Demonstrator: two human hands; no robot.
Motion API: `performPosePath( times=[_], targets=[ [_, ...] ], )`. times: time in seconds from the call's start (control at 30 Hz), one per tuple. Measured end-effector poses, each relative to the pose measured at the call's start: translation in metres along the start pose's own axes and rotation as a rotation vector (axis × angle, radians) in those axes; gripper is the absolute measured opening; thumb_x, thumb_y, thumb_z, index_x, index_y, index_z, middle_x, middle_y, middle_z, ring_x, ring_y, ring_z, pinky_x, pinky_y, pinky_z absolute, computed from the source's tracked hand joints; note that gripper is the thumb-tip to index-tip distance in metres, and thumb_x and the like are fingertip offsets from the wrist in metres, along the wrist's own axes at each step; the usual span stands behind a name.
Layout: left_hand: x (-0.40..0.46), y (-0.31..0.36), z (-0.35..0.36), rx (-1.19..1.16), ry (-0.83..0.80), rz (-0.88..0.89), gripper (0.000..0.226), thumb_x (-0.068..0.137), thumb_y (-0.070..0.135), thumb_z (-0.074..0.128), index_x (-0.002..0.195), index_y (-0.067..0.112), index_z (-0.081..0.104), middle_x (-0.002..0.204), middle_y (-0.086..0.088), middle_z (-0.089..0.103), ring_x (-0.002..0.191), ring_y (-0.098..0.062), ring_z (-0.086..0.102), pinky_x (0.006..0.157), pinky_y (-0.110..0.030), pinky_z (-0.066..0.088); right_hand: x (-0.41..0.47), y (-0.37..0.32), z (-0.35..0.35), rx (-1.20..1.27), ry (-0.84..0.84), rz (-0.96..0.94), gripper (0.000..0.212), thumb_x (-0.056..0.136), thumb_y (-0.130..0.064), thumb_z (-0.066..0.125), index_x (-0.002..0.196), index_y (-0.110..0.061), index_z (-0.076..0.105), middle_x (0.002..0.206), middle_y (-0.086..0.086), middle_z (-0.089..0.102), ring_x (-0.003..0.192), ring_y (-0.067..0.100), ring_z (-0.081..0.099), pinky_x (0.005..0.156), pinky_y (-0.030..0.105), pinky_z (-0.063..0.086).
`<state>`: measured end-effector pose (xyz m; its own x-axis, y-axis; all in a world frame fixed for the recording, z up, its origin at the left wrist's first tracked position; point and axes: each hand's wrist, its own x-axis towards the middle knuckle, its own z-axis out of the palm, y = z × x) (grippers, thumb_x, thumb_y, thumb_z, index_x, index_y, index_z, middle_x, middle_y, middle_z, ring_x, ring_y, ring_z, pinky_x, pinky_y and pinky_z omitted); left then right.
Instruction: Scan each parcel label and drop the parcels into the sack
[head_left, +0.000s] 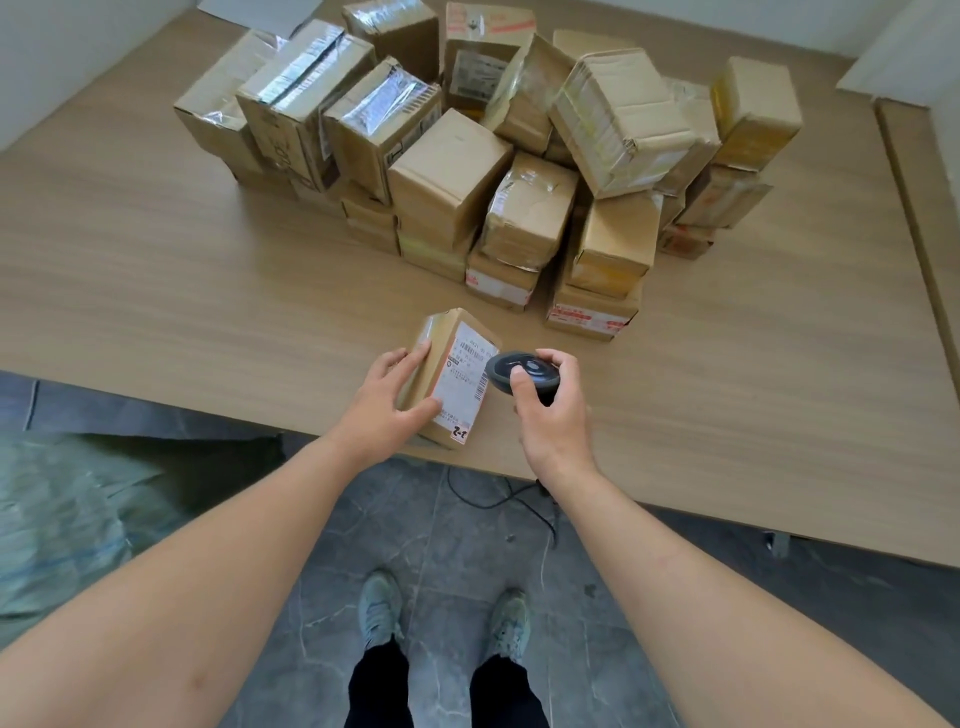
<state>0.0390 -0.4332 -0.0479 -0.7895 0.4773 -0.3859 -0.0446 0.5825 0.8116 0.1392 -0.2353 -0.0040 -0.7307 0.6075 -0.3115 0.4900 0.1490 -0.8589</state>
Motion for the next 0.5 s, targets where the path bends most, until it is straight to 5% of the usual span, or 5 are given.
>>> performPosePath(
  times=[0.17,0.5],
  targets=[
    [0.002,0.003,-0.016,-0.075,-0.092,-0.124,0.071,0.096,0.049,0.071,0.152,0.066,0.031,0.155,-0.001,0.036,0.141,-0.023,0.040,0.121,-0.042,0.033,0.000,-0.004,-0.010,-0.112,-0.050,-0.098,0.024,0.103,-0.044,0.064,0.125,-0.042,0.055,0.104,-0.025,0.068,0.098,-0.002,0.064,0.086,0.033,0.052],
    [0.000,0.017,-0.070,-0.048,-0.161,-0.056,0.065,0.103,0.031,0.065,0.138,0.077,0.036,0.161,0.016,0.039,0.143,-0.012,0.045,0.121,-0.039,0.036,-0.004,-0.040,-0.019,-0.273,-0.275,-0.280,0.029,0.093,-0.056,0.056,0.120,-0.046,0.058,0.104,-0.018,0.074,0.098,0.010,0.069,0.089,0.044,0.059]
  ],
)
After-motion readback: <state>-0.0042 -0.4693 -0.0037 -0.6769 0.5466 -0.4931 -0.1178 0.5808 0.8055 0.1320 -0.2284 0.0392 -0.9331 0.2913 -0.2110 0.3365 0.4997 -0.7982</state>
